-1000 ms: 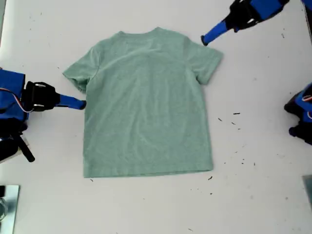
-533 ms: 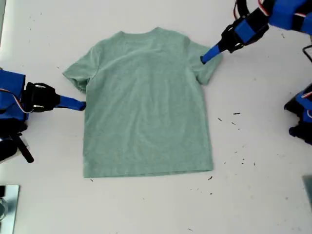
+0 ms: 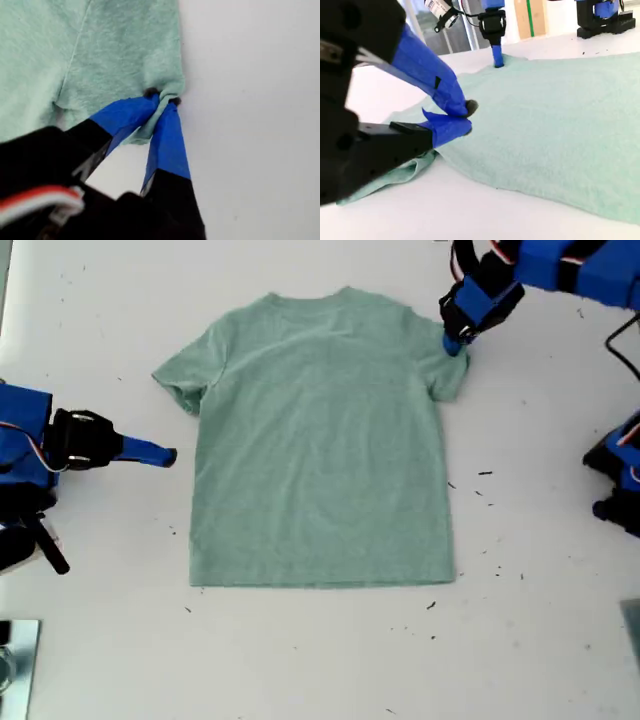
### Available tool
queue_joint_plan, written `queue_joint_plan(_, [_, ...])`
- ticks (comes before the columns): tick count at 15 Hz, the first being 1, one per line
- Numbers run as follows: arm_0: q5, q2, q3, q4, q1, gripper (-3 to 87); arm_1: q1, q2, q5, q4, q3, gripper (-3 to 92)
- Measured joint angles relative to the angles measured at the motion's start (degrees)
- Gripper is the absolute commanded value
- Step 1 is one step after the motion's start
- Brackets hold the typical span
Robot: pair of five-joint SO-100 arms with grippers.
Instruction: Fold t shirt
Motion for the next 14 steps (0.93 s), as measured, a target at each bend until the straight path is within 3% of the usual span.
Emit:
queue_joint_plan(4, [0.00, 0.00, 0.00, 0.00, 0.09, -0.1, -4.92, -0.35, 2.72, 18.28, -22.76, -2.2])
queue_joint_plan(6, [0.00, 0.00, 0.00, 0.00, 0.09, -0.1, -10.46, -1.93, 6.68, 21.53, -34.45, -2.2])
queue_joint_plan(9, [0.00, 0.00, 0.00, 0.00, 0.09, -0.1, -20.21, -8.00, 15.12, 11.87, -37.35, -2.0])
queue_joint_plan(10, [0.00, 0.00, 0.00, 0.00, 0.09, -0.1, -22.85, -11.87, 18.02, 6.42, -37.71, 4.3])
queue_joint_plan(11, [0.00, 0.00, 0.00, 0.00, 0.09, -0.1, -24.43, -15.91, 20.65, 1.76, -37.71, 21.1])
queue_joint_plan(12, [0.00, 0.00, 0.00, 0.00, 0.09, -0.1, -24.96, -19.69, 22.76, -2.02, -38.23, 31.6])
queue_joint_plan(14, [0.00, 0.00, 0.00, 0.00, 0.09, -0.1, -25.58, -23.03, 23.99, -4.13, -40.96, 27.1])
